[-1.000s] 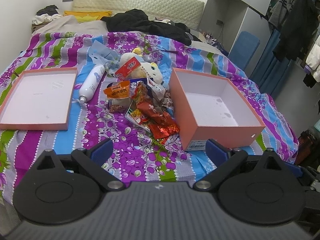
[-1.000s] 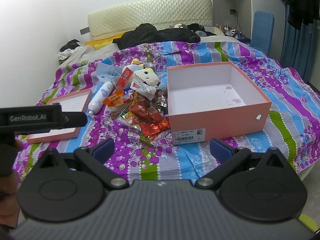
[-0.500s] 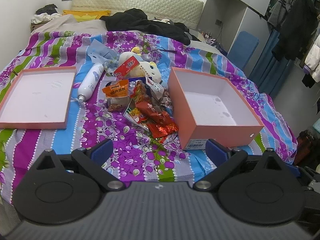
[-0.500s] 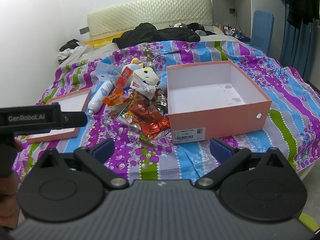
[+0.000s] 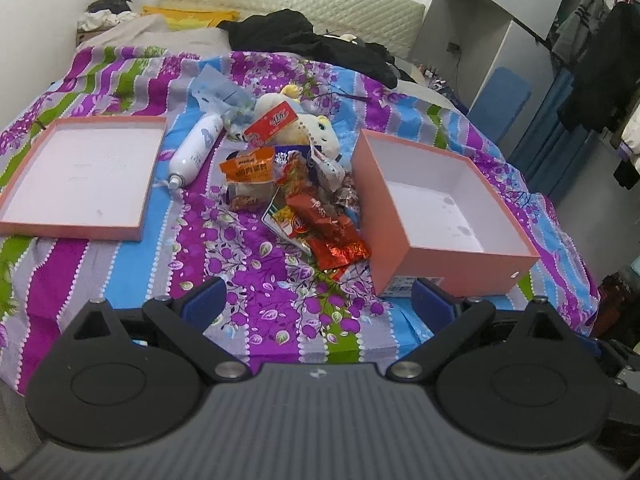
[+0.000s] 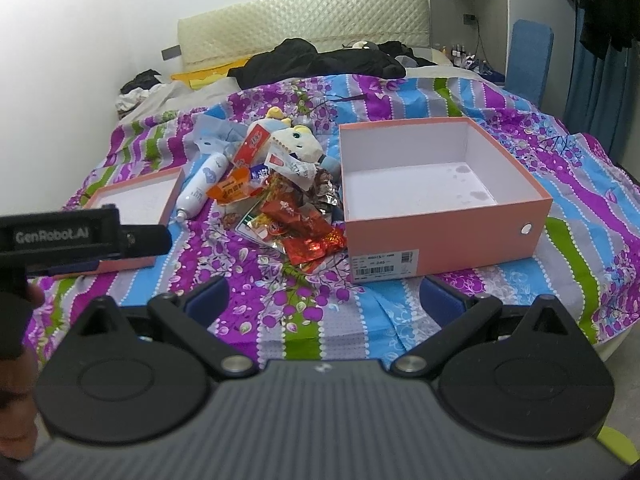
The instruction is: Organize snacks
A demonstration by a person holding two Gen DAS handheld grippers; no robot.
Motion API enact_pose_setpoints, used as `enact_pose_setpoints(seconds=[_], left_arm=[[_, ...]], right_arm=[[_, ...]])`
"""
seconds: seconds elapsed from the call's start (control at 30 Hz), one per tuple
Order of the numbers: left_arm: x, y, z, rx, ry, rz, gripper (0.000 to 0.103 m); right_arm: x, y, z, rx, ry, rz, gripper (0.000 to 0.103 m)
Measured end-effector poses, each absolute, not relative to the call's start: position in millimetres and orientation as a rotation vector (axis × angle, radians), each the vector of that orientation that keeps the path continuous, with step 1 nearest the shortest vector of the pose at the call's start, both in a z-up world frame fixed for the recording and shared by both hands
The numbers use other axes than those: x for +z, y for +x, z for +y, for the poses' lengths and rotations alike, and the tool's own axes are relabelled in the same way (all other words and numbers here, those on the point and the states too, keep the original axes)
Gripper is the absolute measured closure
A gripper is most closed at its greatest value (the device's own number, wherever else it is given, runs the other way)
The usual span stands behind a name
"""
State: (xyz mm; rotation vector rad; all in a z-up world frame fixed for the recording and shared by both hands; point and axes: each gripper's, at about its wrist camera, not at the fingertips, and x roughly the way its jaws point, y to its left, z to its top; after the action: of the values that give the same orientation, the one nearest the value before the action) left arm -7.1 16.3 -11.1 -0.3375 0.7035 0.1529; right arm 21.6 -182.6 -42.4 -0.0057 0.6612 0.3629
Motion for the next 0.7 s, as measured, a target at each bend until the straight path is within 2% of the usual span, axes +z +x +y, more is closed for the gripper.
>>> enact_pose_setpoints(seconds=[0.5, 0.6, 0.7], left_arm=[[-48, 7, 50, 0.203, -0.391, 0.758, 0.003], [-57, 16, 61, 0.207, -0.405, 0.755, 0.003], [-69, 27, 79, 0.153, -0.474, 0.75, 0.003]], right_arm=[[-70, 39, -151, 0.355, -0.093, 0.655, 0.0], [-76, 46, -141, 0.416, -0.095, 0.656, 0.01], [-84, 54, -127, 0.449, -0.117, 0.648, 0.025]])
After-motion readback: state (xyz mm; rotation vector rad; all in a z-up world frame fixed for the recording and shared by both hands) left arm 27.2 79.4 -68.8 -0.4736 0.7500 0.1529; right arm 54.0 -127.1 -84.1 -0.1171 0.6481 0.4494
